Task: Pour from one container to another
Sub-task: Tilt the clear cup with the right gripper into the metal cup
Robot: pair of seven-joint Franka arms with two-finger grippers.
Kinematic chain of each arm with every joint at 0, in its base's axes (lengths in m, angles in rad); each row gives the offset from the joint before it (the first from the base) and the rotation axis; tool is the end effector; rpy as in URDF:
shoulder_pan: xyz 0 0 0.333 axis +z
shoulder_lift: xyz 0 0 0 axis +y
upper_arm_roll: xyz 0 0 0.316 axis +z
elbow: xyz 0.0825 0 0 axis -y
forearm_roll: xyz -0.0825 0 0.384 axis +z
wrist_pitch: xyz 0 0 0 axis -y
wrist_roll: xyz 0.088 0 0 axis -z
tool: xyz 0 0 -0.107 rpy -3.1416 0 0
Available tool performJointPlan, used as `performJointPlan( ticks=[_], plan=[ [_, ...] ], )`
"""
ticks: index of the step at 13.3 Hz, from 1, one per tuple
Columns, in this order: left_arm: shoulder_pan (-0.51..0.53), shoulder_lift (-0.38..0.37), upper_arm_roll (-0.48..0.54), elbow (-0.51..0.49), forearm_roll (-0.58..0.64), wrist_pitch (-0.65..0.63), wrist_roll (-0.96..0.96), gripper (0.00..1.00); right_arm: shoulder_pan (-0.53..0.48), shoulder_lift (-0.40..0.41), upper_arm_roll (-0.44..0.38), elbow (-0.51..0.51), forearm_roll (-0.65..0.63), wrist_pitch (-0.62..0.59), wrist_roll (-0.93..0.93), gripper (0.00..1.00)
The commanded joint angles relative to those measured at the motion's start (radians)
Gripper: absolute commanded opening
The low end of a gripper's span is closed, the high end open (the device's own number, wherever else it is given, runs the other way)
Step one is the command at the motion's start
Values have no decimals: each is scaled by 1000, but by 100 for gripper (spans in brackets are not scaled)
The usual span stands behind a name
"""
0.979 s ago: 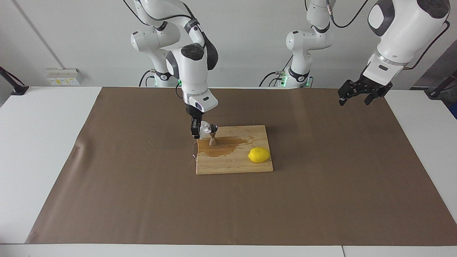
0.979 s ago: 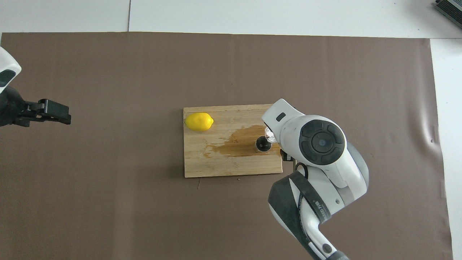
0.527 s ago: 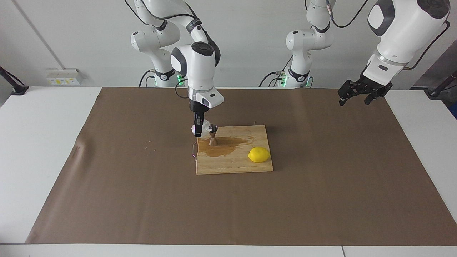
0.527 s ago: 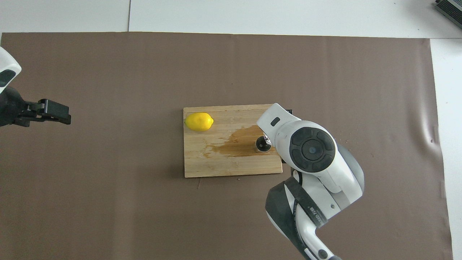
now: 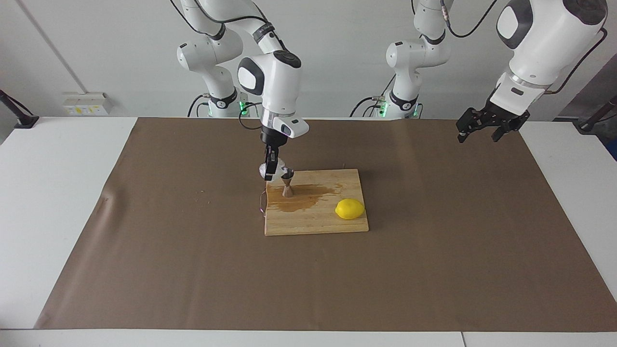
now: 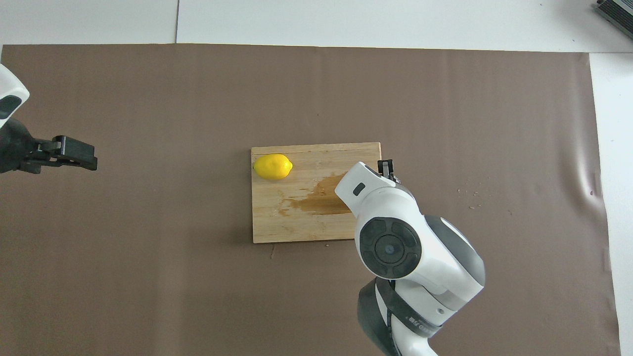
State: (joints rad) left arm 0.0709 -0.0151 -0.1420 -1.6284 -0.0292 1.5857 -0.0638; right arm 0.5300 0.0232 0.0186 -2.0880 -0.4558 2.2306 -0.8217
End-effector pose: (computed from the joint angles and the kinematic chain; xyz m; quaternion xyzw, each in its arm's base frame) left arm 0.5483 -0.0427 0.6069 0.9998 -0.0032 -0.0148 0.0126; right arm 0.4877 0.2822 0.4271 0.6723 0.7141 0.0323 0.1924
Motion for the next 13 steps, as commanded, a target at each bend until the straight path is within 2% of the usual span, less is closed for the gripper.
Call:
performJointPlan(
  ticks=[1, 4, 13],
  plan=[
    [1, -28, 2, -31, -12, 10, -10, 100, 2, -32, 1, -27, -40, -8, 44, 0],
    [1, -28, 2, -31, -12, 10, -10, 100, 24, -49, 3, -53, -108, -8, 139, 0],
    [1, -28, 2, -31, -11, 10, -10, 100, 30, -62, 4, -64, -210, -5, 246, 0]
  ],
)
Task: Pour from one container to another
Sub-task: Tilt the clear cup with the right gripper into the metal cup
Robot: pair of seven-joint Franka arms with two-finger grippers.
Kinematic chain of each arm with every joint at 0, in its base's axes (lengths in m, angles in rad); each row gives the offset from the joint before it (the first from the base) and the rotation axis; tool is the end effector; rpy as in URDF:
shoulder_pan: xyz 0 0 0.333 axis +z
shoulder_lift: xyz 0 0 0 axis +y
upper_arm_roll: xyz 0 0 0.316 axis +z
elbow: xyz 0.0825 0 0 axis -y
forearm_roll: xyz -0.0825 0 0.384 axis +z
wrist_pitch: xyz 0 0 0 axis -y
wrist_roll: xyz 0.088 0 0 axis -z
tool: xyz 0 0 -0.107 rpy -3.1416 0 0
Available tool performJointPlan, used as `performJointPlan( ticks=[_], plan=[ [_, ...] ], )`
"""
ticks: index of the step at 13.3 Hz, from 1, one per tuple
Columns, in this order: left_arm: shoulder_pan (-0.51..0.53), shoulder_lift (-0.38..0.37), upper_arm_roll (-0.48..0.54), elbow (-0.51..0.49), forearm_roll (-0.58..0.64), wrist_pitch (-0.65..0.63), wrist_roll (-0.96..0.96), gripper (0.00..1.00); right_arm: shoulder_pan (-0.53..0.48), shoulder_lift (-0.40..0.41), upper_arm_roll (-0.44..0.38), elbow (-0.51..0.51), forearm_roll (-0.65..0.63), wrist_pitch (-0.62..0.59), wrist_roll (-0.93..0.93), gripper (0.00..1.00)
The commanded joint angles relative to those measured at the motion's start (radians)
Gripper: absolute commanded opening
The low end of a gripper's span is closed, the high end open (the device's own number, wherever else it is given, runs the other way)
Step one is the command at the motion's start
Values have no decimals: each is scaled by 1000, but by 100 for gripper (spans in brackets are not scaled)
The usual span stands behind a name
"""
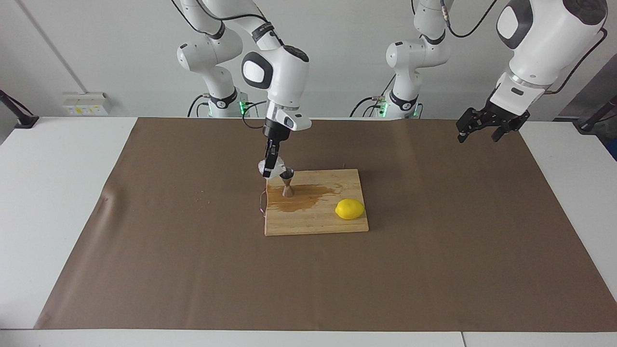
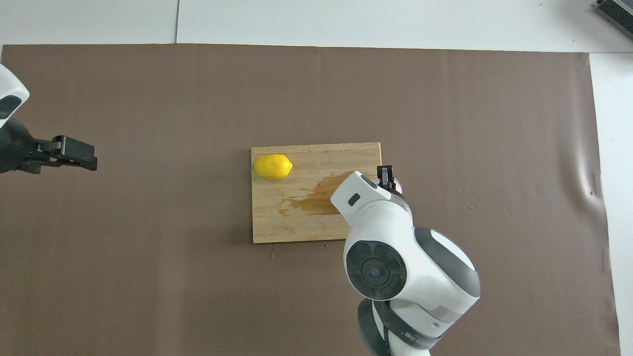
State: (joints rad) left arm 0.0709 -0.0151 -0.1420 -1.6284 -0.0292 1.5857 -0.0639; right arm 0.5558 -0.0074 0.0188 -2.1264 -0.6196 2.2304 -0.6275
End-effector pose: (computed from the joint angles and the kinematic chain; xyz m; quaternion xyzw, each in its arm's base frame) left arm 0.5483 -0.0427 0.6069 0.9998 -0.0032 -0.0148 0.0126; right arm 0.4740 0.2857 0.4282 0.6863 0.6805 0.0464 0.2523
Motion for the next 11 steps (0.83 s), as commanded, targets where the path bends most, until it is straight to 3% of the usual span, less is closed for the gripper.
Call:
performJointPlan(
  ticks=[1, 11],
  plan=[
    [1, -28, 2, -31, -12, 10, -10, 100, 22, -32, 3, -26, -61, -6, 78, 0],
    [1, -28, 2, -31, -11, 10, -10, 100, 27, -63, 3, -76, -140, 8, 173, 0]
  ],
)
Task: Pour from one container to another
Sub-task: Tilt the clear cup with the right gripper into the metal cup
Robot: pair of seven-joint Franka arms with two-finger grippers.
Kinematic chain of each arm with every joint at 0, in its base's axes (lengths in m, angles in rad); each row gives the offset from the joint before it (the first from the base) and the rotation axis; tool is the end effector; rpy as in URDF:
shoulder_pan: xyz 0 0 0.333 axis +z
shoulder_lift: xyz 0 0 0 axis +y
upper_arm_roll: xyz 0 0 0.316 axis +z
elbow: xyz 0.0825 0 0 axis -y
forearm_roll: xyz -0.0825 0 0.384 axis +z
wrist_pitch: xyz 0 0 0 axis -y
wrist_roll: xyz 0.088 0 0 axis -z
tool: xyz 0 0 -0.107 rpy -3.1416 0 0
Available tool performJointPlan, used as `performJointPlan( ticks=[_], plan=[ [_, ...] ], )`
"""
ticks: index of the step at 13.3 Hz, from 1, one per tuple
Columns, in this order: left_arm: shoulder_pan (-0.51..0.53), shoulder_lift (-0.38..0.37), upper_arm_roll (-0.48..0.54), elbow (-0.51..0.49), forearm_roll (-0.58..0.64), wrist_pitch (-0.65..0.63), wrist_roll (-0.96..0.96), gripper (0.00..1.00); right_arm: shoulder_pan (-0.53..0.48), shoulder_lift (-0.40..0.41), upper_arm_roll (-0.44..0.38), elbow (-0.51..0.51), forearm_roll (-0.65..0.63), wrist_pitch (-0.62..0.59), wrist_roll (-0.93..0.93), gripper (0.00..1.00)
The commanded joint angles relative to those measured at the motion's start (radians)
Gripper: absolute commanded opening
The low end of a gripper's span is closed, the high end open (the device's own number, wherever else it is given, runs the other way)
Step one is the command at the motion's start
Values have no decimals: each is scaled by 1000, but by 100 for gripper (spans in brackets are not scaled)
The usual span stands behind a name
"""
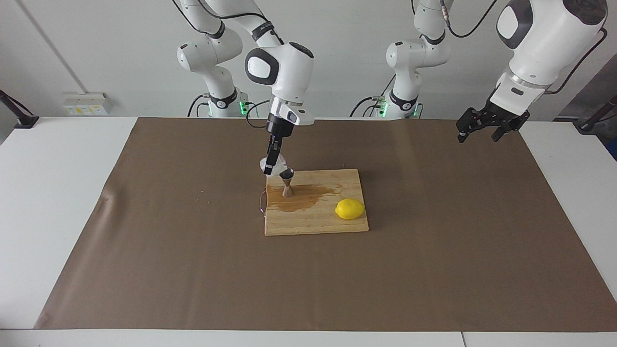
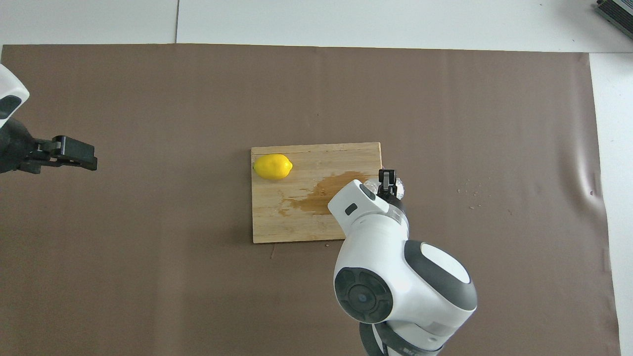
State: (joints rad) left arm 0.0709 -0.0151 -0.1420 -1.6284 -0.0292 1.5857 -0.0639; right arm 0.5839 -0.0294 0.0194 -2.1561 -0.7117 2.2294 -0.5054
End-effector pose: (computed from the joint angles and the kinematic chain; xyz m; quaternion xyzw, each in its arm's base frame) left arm 0.5483 -0.0427 0.6069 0.9998 -0.0032 -0.0148 0.0126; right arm 0.4604 0.2929 0.4277 0.6912 0.6618 0.0620 0.2837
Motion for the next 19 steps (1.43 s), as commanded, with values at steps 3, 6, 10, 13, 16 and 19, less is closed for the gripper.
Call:
performJointPlan(
  ticks=[3, 6, 10, 13, 16, 19],
  plan=[
    [1, -28, 2, -31, -12, 10, -10, 100, -1, -43, 4, -56, -69, 13, 64, 0],
    [1, -28, 2, -31, -11, 10, -10, 100, 13, -41, 5, -57, -117, 12, 116, 0],
    [1, -28, 2, -31, -11, 10, -10, 100, 13, -41, 5, -60, -121, 13, 134, 0],
    [1, -28, 2, -31, -11, 10, -10, 100, 16, -40, 17, -74, -179, 12, 203, 0],
    [1, -28, 2, -31, -11, 10, -10, 100, 16, -40, 20, -77, -184, 12, 209, 0],
    [1, -28, 2, -31, -12, 10, -10, 100, 14, -37, 22, -74, -183, 12, 209, 0]
  ],
)
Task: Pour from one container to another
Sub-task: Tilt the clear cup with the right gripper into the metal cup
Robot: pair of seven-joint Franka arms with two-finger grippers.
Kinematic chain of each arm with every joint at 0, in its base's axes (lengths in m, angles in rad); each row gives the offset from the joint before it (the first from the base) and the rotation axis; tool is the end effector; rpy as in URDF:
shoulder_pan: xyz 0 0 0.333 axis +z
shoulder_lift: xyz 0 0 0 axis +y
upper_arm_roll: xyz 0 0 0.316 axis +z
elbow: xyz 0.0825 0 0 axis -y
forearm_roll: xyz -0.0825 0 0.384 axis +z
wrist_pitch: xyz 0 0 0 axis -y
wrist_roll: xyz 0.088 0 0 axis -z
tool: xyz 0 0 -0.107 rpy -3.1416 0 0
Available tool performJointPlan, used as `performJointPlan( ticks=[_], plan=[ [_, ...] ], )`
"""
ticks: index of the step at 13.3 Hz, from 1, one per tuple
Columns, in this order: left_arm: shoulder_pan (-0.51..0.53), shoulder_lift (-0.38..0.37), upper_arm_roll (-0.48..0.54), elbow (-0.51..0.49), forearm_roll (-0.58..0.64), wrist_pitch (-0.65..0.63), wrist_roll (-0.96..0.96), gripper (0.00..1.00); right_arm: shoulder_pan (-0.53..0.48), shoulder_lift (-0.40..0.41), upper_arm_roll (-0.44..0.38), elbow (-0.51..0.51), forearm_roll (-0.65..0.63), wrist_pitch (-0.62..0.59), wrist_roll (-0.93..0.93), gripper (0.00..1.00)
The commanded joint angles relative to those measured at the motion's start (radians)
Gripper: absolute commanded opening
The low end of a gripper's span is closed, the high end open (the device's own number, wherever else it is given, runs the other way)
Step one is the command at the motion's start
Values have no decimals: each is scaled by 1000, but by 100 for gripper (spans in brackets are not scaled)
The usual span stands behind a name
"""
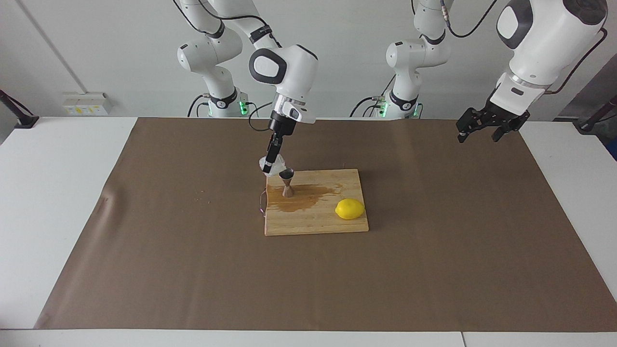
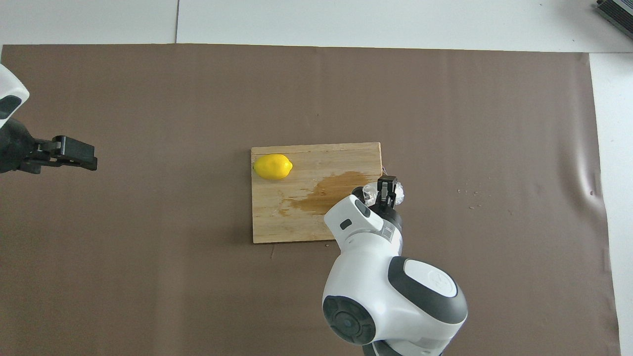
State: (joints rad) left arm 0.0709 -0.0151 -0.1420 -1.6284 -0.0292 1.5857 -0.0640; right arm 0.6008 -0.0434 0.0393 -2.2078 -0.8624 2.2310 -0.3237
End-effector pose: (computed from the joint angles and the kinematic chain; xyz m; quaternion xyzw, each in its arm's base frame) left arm 0.5483 -0.0427 0.6069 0.9998 -0.0031 -0.0148 0.0126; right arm 0.4421 0.3005 0.4138 0.6907 0.6380 0.0831 0.3303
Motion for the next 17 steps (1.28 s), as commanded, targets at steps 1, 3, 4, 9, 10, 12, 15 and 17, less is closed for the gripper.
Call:
performJointPlan(
  ticks=[1, 3, 4, 9, 10, 12, 15, 17],
  plan=[
    [3, -28, 2, -31, -12, 10, -10, 100, -3, -18, 4, -20, -30, 10, 28, 0],
    [1, -28, 2, -31, -12, 10, -10, 100, -4, -13, 4, -13, -14, 10, 28, 0],
    [1, -28, 2, -31, -11, 10, -10, 100, -6, -10, 4, -7, -4, 10, 26, 0],
    [1, -28, 2, -31, -11, 10, -10, 100, -9, 13, 4, 30, 75, 10, 17, 0],
    [1, -28, 2, -31, -12, 10, -10, 100, -10, 16, 4, 36, 98, 10, 15, 0],
    [1, -28, 2, -31, -11, 10, -10, 100, -18, 17, 2, 42, 126, 12, 14, 0],
    [1, -28, 2, -31, -12, 10, -10, 100, -26, 17, 2, 48, 180, 10, 3, 0],
    [1, -28, 2, -31, -11, 10, -10, 100, -39, 17, 2, 50, 207, 10, -2, 0]
  ],
)
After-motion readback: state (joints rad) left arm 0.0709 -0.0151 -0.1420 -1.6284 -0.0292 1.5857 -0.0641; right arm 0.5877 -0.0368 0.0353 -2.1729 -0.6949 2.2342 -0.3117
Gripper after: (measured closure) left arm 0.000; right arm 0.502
